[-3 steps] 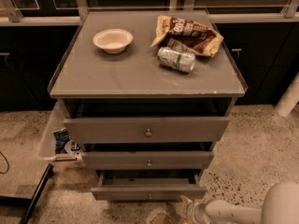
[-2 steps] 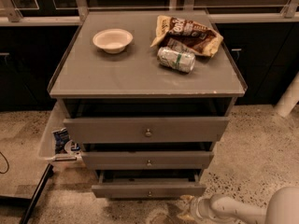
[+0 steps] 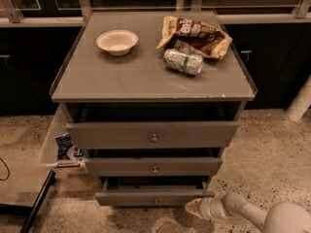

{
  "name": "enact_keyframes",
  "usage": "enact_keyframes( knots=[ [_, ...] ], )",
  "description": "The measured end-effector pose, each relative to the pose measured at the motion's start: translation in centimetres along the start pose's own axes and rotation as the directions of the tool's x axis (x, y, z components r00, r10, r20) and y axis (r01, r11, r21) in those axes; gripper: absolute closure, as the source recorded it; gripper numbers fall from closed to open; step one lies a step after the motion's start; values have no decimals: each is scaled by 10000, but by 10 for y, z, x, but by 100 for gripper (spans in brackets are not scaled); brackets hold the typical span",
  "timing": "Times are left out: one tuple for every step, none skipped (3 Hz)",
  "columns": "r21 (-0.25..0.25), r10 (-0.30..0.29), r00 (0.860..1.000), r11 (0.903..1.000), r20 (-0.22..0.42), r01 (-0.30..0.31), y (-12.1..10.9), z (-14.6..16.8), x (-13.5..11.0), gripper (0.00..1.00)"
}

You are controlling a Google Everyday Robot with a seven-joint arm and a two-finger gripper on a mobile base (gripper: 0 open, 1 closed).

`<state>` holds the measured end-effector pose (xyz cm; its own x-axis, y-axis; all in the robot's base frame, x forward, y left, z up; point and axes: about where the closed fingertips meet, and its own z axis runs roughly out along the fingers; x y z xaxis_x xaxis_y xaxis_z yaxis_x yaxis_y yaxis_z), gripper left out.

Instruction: Close bottom drawer

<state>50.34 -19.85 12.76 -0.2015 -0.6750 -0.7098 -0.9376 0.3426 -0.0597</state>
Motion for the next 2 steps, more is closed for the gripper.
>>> enact_keyframes(
  knots=[
    [-96, -87, 9987, 9999, 495, 92, -26, -6, -12, 100],
    [585, -599, 9975, 9966, 381, 576, -58, -30, -47, 100]
  ],
)
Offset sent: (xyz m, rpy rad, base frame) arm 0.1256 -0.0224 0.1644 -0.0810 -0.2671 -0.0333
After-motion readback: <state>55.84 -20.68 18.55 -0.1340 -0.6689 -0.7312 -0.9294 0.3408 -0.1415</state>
